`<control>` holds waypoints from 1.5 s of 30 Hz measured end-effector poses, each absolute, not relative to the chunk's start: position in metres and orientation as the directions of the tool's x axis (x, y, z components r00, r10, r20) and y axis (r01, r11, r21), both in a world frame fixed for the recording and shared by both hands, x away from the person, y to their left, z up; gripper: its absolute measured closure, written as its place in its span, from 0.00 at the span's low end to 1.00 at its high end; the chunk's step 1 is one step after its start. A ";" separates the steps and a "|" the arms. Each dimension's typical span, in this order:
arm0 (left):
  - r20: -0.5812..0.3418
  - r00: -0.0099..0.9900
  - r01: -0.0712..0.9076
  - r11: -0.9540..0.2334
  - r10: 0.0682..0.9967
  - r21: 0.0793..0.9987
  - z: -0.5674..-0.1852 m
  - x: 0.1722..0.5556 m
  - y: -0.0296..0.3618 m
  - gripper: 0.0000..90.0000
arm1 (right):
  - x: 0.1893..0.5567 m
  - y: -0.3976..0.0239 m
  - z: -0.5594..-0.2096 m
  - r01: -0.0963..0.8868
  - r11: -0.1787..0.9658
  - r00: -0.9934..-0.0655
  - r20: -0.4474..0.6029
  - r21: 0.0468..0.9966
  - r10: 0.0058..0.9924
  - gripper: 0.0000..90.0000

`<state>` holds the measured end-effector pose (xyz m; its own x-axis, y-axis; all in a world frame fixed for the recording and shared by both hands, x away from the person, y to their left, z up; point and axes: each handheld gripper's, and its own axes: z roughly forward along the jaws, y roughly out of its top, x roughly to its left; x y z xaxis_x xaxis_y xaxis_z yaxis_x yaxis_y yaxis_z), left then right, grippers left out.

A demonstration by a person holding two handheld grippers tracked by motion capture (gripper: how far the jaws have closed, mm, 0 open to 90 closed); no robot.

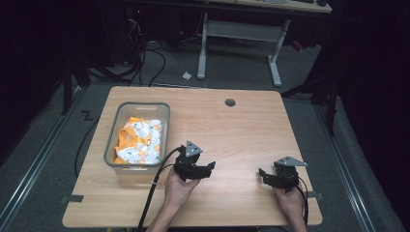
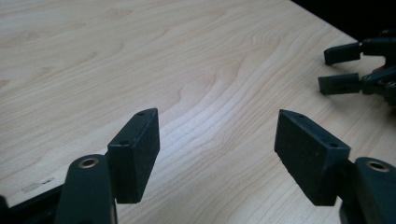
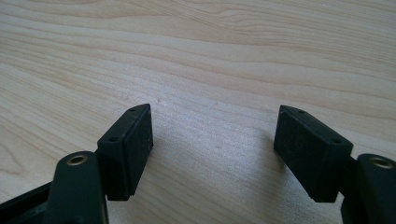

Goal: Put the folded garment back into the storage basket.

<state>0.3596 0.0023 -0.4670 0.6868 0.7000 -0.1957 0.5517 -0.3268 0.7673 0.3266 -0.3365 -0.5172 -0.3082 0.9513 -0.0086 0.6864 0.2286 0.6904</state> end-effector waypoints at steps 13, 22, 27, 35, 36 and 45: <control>-0.181 0.680 0.566 -0.352 0.710 0.745 -0.487 0.364 -0.009 0.35 | 0.327 -0.336 -0.517 0.686 0.228 -0.308 -0.008 0.690 0.951 0.32; -0.110 0.659 0.568 -0.396 0.744 0.721 -0.495 0.366 -0.015 0.34 | 0.327 -0.336 -0.517 0.687 0.228 -0.308 -0.008 0.690 0.951 0.32; -0.127 0.650 0.582 -0.384 0.749 0.717 -0.500 0.371 -0.016 0.34 | 0.327 -0.336 -0.517 0.686 0.228 -0.308 -0.008 0.690 0.951 0.32; -0.089 0.634 0.589 -0.405 0.768 0.700 -0.510 0.377 -0.019 0.34 | 0.327 -0.336 -0.517 0.687 0.228 -0.308 -0.008 0.690 0.952 0.32; -0.067 0.632 0.583 -0.417 0.772 0.698 -0.511 0.378 -0.019 0.34 | 0.327 -0.336 -0.517 0.687 0.228 -0.308 -0.008 0.690 0.951 0.32; -0.048 0.618 0.564 -0.400 0.785 0.723 -0.525 0.379 -0.010 0.32 | 0.327 -0.336 -0.517 0.687 0.228 -0.307 -0.008 0.690 0.952 0.32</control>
